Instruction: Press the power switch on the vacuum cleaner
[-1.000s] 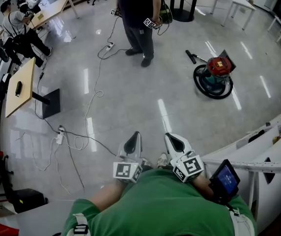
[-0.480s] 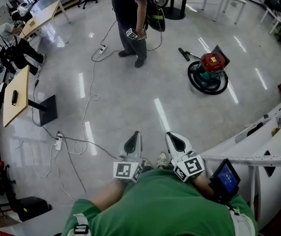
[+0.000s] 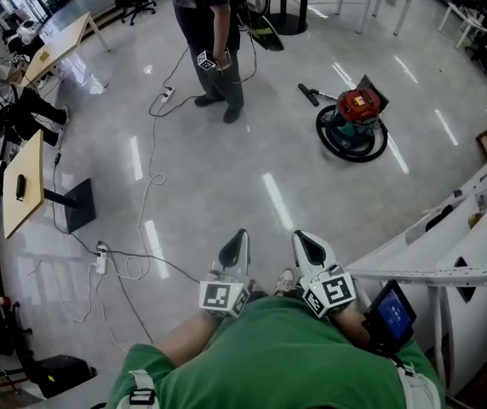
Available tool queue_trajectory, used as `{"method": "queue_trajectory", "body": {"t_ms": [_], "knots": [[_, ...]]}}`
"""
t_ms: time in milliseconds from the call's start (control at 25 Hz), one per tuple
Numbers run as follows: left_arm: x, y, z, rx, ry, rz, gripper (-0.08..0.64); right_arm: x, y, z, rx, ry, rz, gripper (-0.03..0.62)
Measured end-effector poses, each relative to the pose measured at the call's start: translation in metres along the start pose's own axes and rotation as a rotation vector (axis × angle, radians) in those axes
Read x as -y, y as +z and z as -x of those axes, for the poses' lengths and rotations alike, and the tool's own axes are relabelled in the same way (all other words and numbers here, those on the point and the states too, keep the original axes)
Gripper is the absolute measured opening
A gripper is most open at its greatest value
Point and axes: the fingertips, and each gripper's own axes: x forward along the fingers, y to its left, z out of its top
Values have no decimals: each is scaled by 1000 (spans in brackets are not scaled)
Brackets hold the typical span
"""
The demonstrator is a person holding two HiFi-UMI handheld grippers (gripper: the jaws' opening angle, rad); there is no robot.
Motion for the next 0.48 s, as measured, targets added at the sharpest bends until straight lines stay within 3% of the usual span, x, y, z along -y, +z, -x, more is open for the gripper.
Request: {"method": "queue_trajectory", "body": {"t_ms": [160, 480], "knots": [[27, 11, -37, -9, -22, -4, 6, 39, 22, 5, 9, -26, -2, 2], [52, 0, -70, -35, -77, -17, 6, 79, 21, 15, 39, -94, -3, 2]]}}
